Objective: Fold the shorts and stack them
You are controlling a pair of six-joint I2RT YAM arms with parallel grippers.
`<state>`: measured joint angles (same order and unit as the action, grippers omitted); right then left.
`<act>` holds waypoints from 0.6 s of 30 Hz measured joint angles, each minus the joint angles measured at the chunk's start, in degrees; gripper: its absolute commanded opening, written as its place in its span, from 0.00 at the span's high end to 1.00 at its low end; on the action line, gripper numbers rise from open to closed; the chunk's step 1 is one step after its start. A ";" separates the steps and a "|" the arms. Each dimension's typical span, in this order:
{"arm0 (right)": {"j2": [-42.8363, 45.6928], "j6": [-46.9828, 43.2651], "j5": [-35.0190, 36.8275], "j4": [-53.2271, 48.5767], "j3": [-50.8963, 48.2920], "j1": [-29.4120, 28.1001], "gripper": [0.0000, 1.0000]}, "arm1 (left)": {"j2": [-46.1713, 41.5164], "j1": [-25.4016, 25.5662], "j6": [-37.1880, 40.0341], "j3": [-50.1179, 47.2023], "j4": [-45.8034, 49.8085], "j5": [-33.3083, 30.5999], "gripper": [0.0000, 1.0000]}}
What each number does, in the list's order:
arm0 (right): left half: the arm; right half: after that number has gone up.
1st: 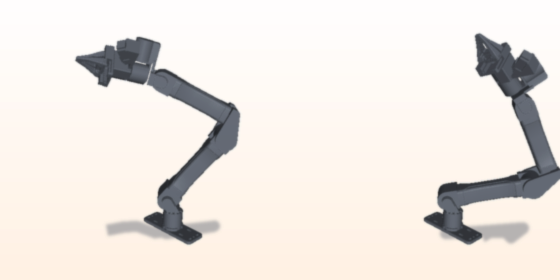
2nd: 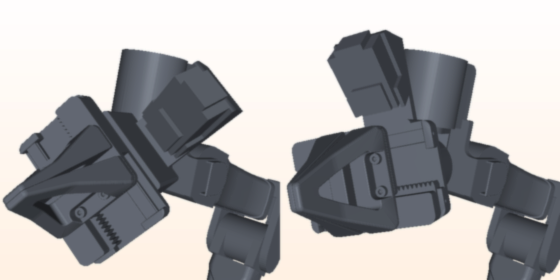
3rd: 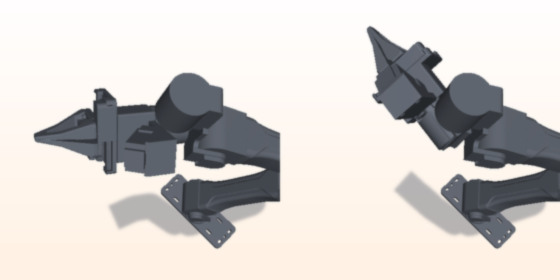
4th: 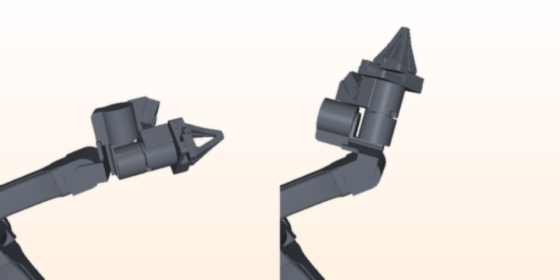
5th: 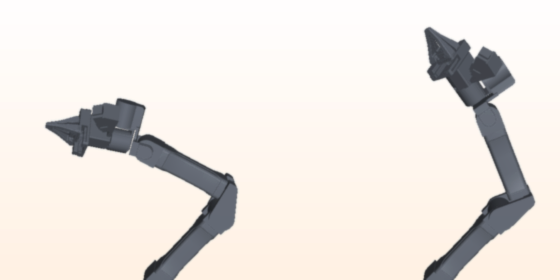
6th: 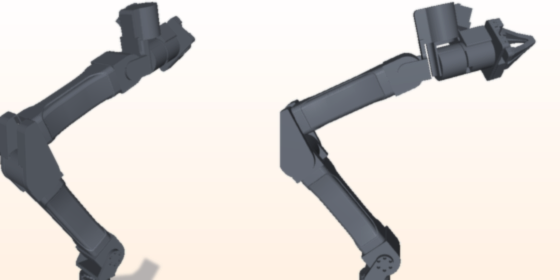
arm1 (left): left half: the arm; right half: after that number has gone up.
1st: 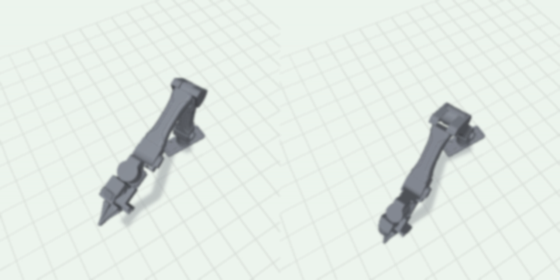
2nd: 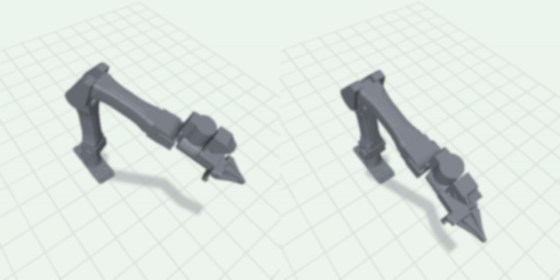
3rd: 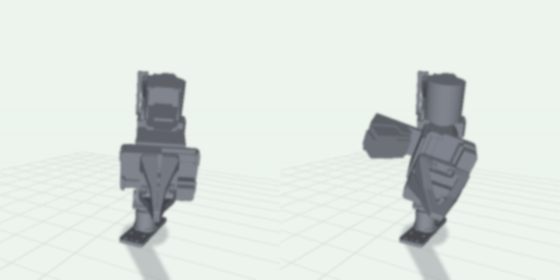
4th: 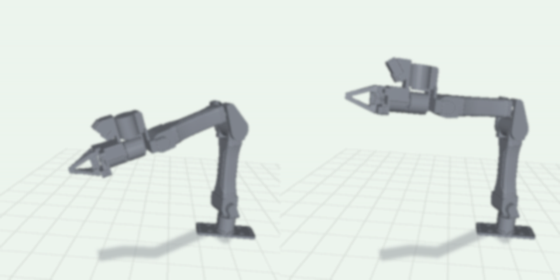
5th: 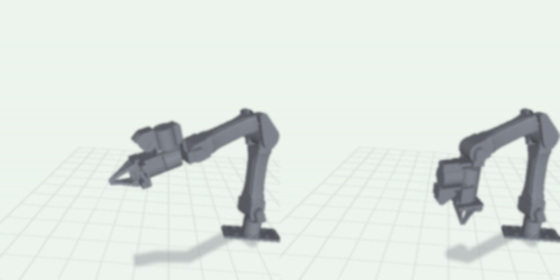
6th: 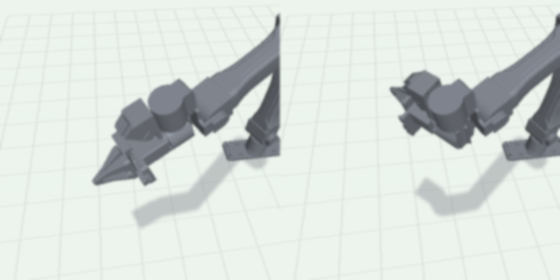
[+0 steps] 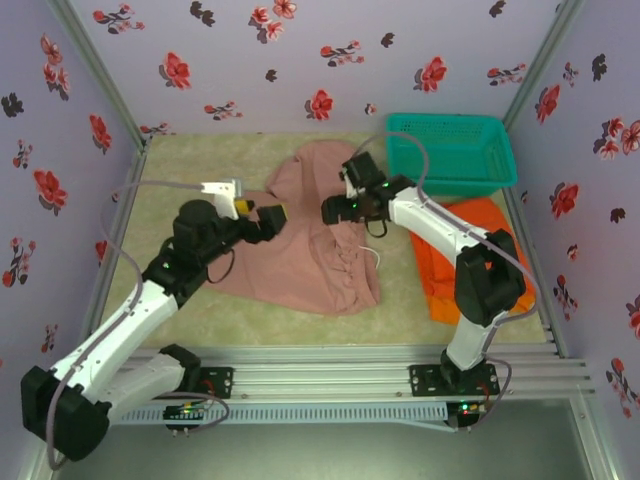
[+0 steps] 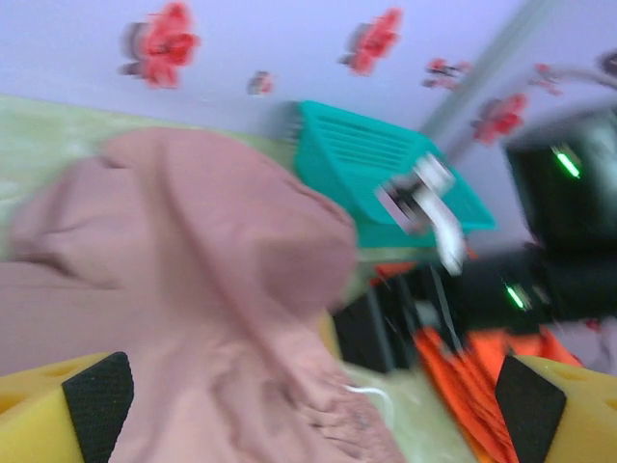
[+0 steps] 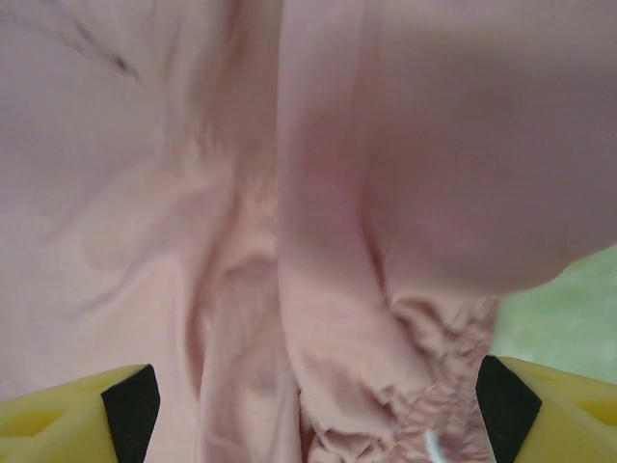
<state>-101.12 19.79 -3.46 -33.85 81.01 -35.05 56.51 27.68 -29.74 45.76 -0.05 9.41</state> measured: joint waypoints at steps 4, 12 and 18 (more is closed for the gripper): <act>-0.13 2.71 2.16 1.25 -3.74 -6.12 0.11 | 9.22 -9.79 -1.73 1.84 2.40 3.91 0.01; -2.03 8.79 7.78 2.47 -11.58 -8.35 0.13 | 29.35 -14.21 -3.74 8.72 4.85 8.87 0.01; -3.48 10.67 12.41 -0.74 -15.19 -7.19 0.13 | 41.11 -14.36 -1.18 25.44 8.92 8.31 0.05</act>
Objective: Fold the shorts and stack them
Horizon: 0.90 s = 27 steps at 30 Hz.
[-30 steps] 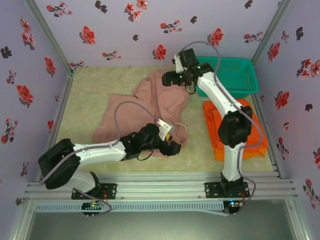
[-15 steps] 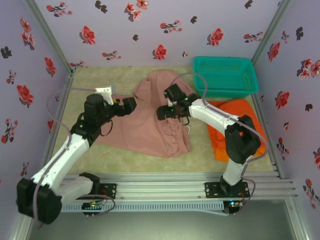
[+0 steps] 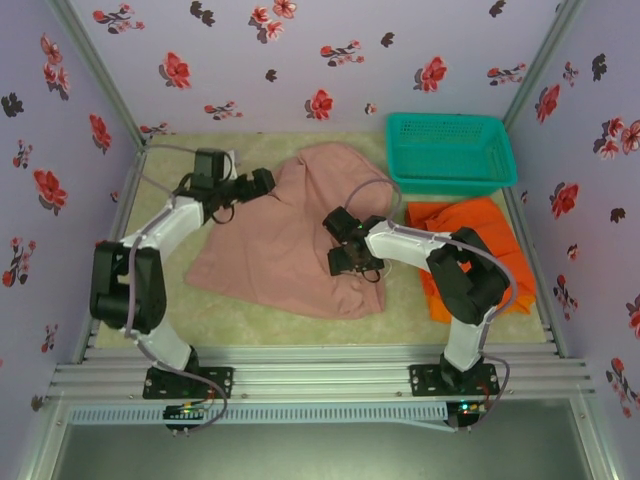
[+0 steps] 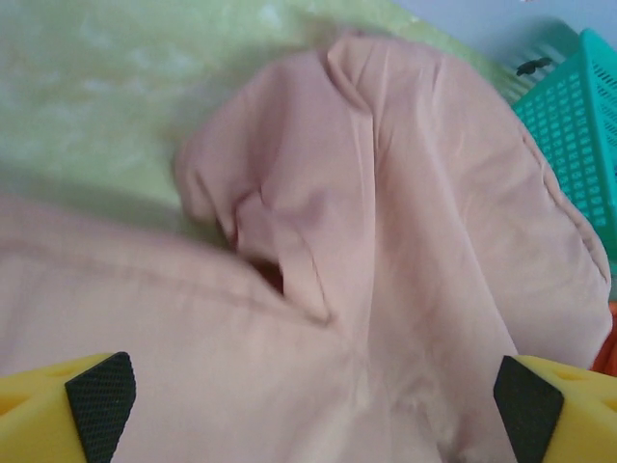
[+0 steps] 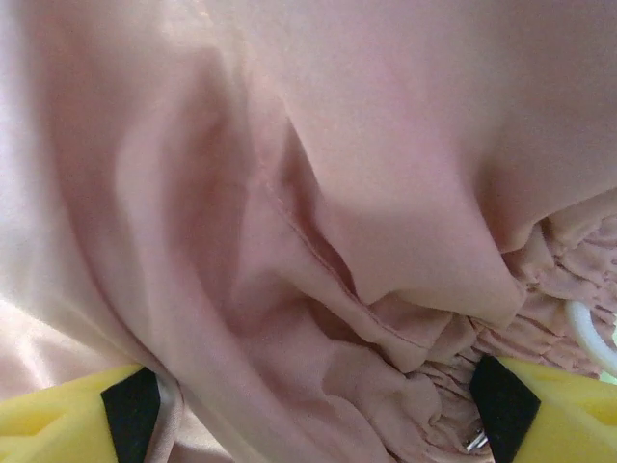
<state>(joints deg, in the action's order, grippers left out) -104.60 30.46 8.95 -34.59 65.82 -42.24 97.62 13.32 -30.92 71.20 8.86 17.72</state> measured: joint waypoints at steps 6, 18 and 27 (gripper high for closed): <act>0.00 0.92 2.03 -0.92 0.00 -0.02 0.13 | 12.52 -0.17 3.65 16.04 6.38 -1.79 0.16; 0.00 1.33 2.03 -0.81 0.00 0.00 0.14 | 32.79 -0.09 5.84 31.89 18.91 -2.29 0.40; 0.35 1.70 2.01 0.66 -1.11 0.00 0.15 | 38.71 0.17 5.73 41.22 21.94 -2.27 0.70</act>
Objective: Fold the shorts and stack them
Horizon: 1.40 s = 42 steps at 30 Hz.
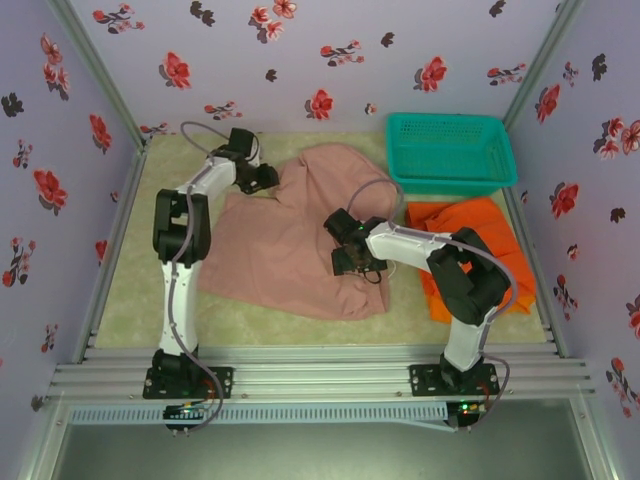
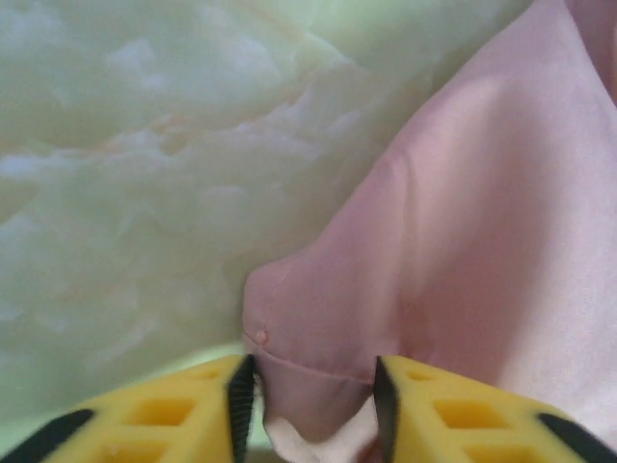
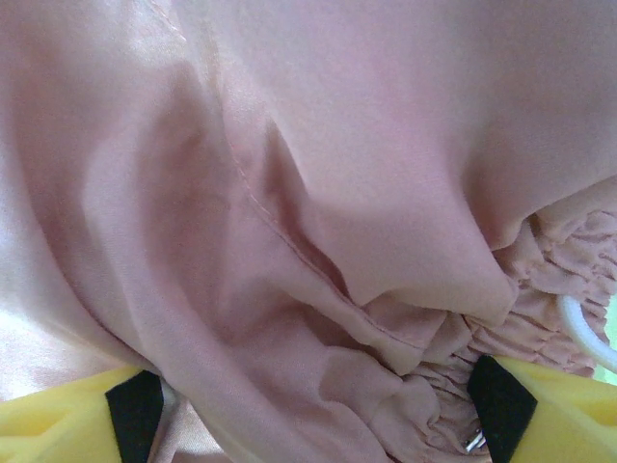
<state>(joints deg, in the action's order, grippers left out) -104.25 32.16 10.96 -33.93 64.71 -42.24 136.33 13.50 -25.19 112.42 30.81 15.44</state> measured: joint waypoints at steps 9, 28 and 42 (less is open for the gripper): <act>0.83 0.02 0.04 1.16 -1.14 -0.02 0.15 | 1.14 -0.09 0.59 1.75 1.51 -1.07 1.00; 2.54 -0.15 -1.86 3.28 -2.78 -0.22 0.07 | -31.50 -9.09 14.78 -14.99 -2.56 -23.93 0.05; 10.64 -4.72 -8.24 -0.63 15.45 -0.17 0.01 | -34.84 -9.09 3.02 -25.35 -11.61 -5.03 0.09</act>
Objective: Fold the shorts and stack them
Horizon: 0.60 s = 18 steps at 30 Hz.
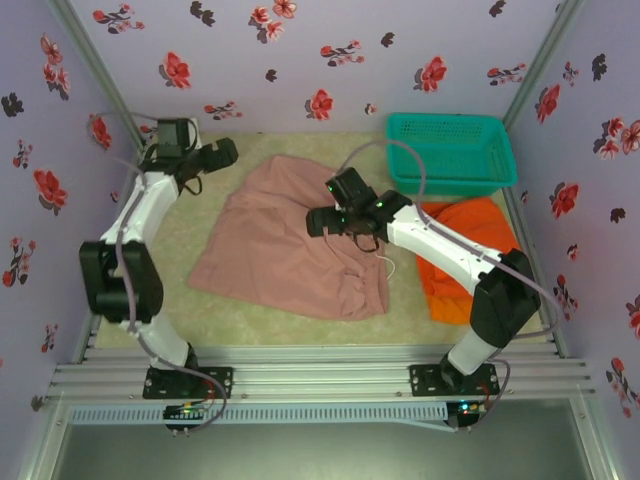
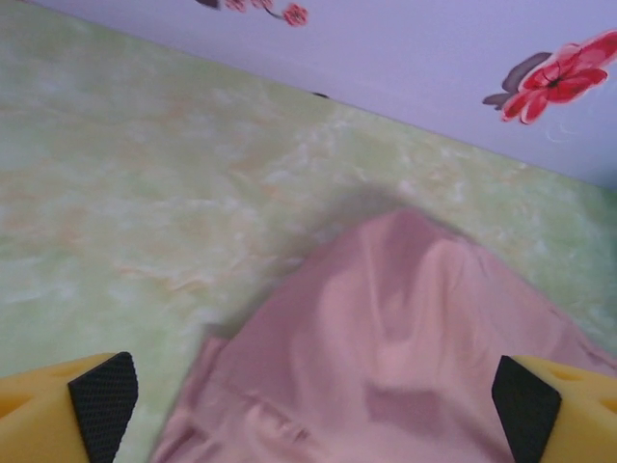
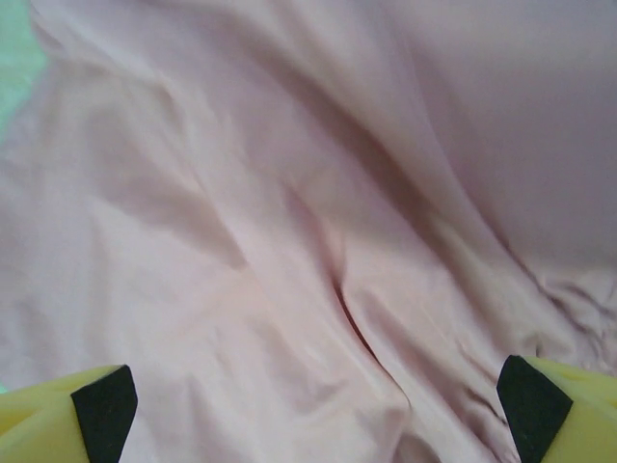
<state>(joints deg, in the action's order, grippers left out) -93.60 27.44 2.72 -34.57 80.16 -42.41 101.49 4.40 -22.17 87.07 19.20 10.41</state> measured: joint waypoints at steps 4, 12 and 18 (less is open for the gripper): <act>-2.03 0.70 -0.44 0.15 1.97 1.16 0.01 | 13.75 1.16 -0.13 11.78 3.08 3.65 0.15; -1.51 3.41 -0.50 0.87 -6.29 2.03 0.01 | 35.17 5.53 4.70 35.71 16.48 5.27 0.31; 3.48 5.01 0.09 0.90 -13.92 2.38 0.01 | 40.06 7.28 6.58 39.12 21.73 5.31 0.61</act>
<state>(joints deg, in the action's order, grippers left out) -90.13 32.45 2.81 -33.67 66.24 -40.03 141.56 11.68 -15.59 126.19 40.93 15.73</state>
